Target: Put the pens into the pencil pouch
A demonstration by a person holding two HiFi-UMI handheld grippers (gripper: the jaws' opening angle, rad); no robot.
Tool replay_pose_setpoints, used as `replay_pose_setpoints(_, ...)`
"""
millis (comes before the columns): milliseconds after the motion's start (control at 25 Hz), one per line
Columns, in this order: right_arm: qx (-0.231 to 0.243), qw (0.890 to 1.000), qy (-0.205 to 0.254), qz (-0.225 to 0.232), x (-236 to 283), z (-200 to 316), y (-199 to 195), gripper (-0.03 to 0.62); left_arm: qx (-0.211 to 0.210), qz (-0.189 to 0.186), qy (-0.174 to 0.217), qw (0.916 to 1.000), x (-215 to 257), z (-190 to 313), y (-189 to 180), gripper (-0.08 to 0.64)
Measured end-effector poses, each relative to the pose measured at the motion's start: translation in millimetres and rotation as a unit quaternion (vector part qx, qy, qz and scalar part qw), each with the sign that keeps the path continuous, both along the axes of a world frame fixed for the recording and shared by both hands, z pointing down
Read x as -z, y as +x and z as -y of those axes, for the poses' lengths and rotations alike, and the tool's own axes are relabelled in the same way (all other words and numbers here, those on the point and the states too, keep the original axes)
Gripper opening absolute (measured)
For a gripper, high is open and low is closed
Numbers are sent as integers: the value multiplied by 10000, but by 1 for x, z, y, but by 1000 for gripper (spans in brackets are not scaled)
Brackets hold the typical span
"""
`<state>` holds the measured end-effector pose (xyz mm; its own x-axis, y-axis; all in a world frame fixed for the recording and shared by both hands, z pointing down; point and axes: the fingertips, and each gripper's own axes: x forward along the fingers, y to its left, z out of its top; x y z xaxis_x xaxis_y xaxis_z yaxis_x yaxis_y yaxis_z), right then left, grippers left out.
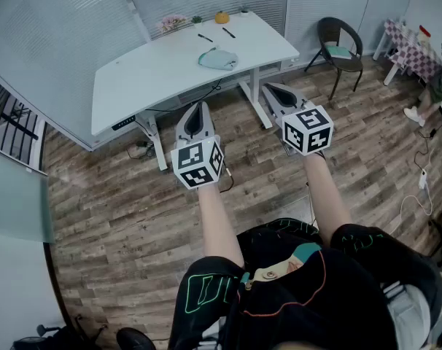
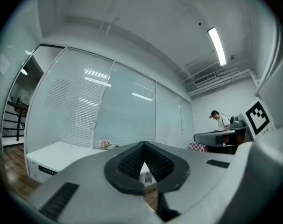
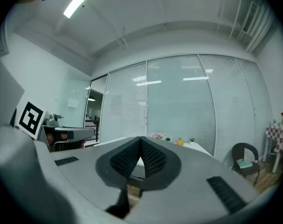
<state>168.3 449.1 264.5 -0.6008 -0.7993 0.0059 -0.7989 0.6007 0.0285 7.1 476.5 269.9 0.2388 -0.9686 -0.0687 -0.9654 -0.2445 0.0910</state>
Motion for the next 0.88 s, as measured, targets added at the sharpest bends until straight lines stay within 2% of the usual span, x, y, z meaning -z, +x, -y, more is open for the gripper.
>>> replay_pose_setpoints(200, -24, 9994, 282, -183, 5, 3, -17, 2, -16, -94, -62, 9999, -7, 9, -6, -5)
replay_pose_setpoints(400, -239, 9992, 150, -289, -2, 10, -18, 2, -34, -321, -53, 9995, -10, 17, -19, -5)
replay_pose_setpoints(640, -505, 9981, 37, -357, 5, 21, -4, 2, -185, -483, -110, 9986, -14, 27, -16, -5)
replay_pose_setpoints(880, -486, 9978, 63, -457, 5, 32, -6, 2, -165, -673, -181, 9974, -20, 44, -23, -5)
